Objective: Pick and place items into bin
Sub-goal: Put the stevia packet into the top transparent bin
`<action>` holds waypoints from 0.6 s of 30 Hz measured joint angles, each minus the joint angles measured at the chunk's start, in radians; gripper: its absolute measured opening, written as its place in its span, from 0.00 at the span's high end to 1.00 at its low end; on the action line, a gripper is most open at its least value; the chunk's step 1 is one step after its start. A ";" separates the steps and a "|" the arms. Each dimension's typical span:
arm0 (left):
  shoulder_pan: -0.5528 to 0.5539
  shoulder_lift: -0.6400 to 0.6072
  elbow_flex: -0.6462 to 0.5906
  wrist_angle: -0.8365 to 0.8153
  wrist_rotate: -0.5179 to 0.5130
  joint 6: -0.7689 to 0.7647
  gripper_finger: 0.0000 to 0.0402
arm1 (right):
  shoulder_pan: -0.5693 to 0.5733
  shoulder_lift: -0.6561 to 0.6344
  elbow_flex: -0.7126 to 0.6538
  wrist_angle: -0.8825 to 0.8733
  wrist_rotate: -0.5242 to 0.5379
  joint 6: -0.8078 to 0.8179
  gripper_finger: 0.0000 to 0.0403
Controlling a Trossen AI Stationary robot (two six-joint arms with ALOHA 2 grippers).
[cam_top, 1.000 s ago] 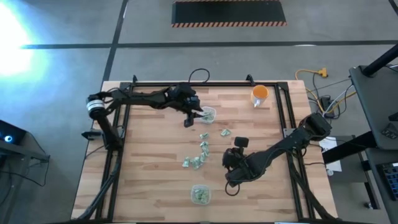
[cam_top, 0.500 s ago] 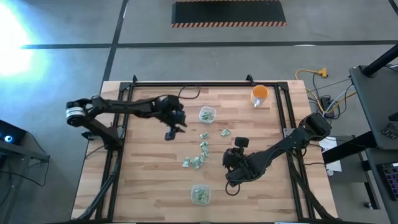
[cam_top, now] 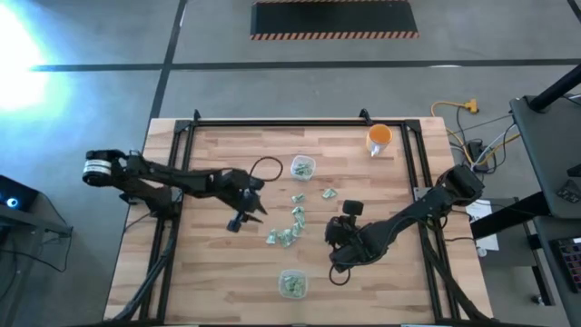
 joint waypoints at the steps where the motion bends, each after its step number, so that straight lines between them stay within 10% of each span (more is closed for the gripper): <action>1: -0.016 0.006 -0.007 0.032 0.002 -0.008 0.69 | 0.000 0.000 0.000 0.002 0.000 0.000 0.86; 18: -0.141 0.213 -0.002 0.261 -0.044 -0.002 0.69 | 0.000 0.000 -0.003 0.024 0.000 -0.007 0.86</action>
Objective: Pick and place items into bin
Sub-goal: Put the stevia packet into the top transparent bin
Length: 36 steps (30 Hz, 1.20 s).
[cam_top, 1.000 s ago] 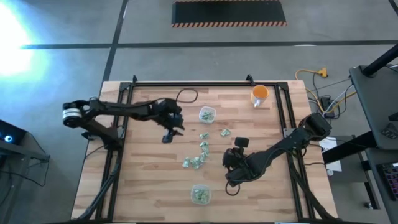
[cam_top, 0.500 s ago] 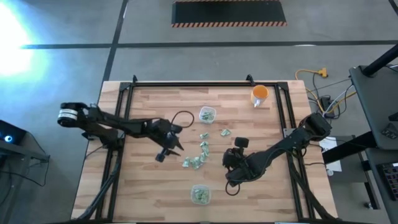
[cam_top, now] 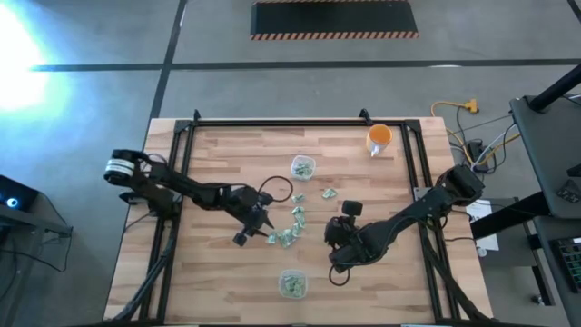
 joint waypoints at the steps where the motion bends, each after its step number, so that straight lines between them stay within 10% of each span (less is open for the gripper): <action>1: 0.000 0.015 0.004 0.000 -0.013 0.000 0.69 | 0.000 0.000 0.000 0.000 0.000 0.000 0.86; 23: 0.002 0.139 0.052 0.005 -0.022 0.015 0.70 | 0.000 -0.001 -0.010 0.009 0.000 0.000 0.86; 36: 0.002 0.125 0.054 -0.003 -0.063 0.053 0.98 | 0.000 -0.001 -0.013 0.013 0.000 -0.001 0.86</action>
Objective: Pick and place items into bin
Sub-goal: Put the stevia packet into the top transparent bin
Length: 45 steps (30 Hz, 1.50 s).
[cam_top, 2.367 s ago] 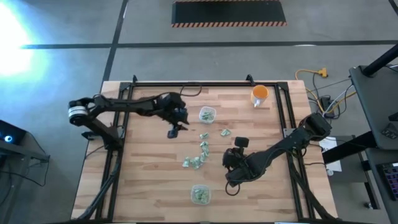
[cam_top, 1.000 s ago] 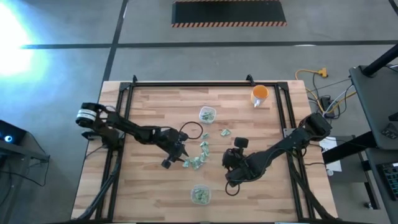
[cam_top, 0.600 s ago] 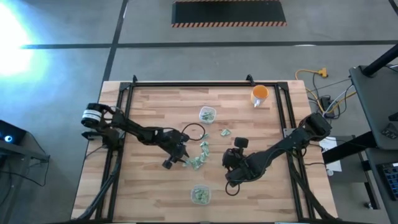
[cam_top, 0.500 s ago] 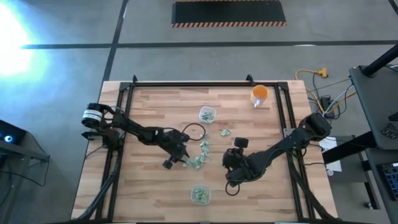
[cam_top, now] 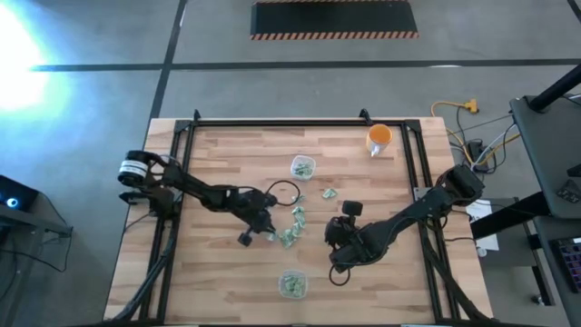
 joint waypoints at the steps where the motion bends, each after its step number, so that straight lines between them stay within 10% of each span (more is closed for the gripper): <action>1: 0.000 -0.003 0.000 0.000 -0.012 0.000 0.98 | 0.000 0.000 0.000 0.000 0.000 0.000 0.86; 19: 0.092 -0.163 -0.003 0.064 -0.497 0.090 1.00 | 0.000 0.000 0.000 0.009 0.000 -0.003 0.86; 45: 0.352 -0.003 0.216 0.181 -0.218 -0.016 1.00 | 0.000 0.000 -0.002 0.013 0.000 -0.011 0.86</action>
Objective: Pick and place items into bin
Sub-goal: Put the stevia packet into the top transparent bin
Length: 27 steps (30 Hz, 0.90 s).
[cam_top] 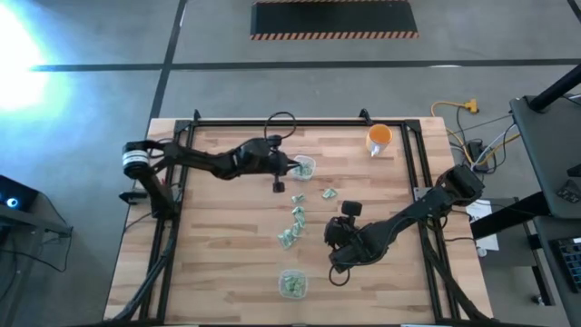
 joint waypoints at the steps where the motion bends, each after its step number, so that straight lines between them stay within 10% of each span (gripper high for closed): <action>1: 0.002 0.016 0.017 -0.011 -0.001 0.000 1.00 | 0.000 0.000 0.000 0.000 0.000 0.000 0.86; 27: 0.047 0.122 0.158 -0.188 -0.013 -0.074 0.91 | 0.000 0.000 -0.002 0.000 0.000 0.003 0.86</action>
